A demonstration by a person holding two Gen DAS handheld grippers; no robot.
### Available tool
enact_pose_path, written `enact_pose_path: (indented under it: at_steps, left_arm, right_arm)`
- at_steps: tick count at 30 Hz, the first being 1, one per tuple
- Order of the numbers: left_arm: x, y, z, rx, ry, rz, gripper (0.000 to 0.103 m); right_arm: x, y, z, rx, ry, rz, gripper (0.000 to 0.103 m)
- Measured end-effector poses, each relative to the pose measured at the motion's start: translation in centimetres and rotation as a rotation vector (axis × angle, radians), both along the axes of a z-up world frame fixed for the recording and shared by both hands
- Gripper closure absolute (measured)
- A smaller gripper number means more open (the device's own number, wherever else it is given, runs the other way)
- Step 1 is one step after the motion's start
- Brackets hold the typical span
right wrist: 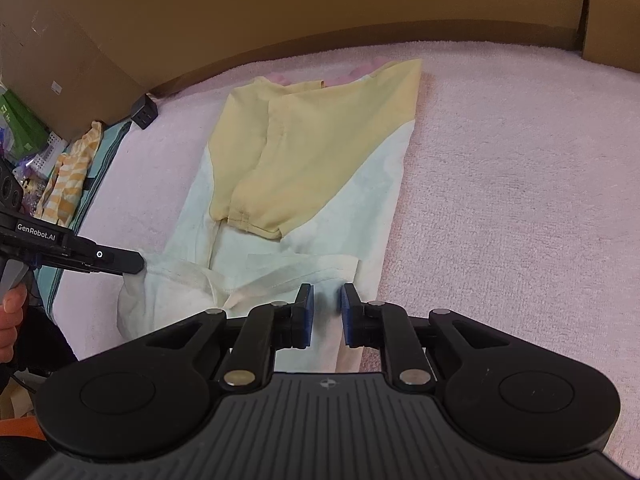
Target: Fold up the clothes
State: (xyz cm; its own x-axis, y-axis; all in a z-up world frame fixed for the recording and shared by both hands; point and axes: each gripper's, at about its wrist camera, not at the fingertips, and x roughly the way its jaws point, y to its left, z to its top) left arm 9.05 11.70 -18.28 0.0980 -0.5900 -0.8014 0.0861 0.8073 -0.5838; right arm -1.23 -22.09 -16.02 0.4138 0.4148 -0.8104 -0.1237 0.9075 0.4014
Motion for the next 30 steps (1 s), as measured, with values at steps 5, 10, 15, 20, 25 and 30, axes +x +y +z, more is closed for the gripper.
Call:
enact_pose_path:
  at_steps: [5, 10, 15, 20, 25, 30]
  left_arm:
    - [0.1, 0.2, 0.0, 0.003, 0.000, 0.003, 0.095]
    - [0.3, -0.2, -0.2, 0.014, -0.002, -0.005, 0.094]
    - [0.3, -0.4, 0.8, 0.005, -0.040, 0.002, 0.096]
    - [0.1, -0.3, 2.9, -0.018, -0.116, 0.009, 0.096]
    - [0.6, -0.5, 3.4, -0.003, -0.157, 0.007, 0.097]
    - [2.1, -1.6, 0.7, 0.066, -0.110, -0.029, 0.092]
  right_arm:
    - [0.4, 0.1, -0.3, -0.012, 0.006, -0.010, 0.085]
    - [0.6, 0.1, -0.6, -0.005, 0.028, -0.026, 0.089]
    - [-0.2, 0.4, 0.5, -0.025, -0.015, -0.027, 0.101]
    - [-1.6, 0.1, 2.6, -0.011, -0.099, -0.027, 0.101]
    - [-2.1, -0.5, 3.6, 0.016, -0.164, -0.031, 0.101]
    - [-0.5, -1.2, 0.9, -0.003, -0.068, -0.083, 0.101]
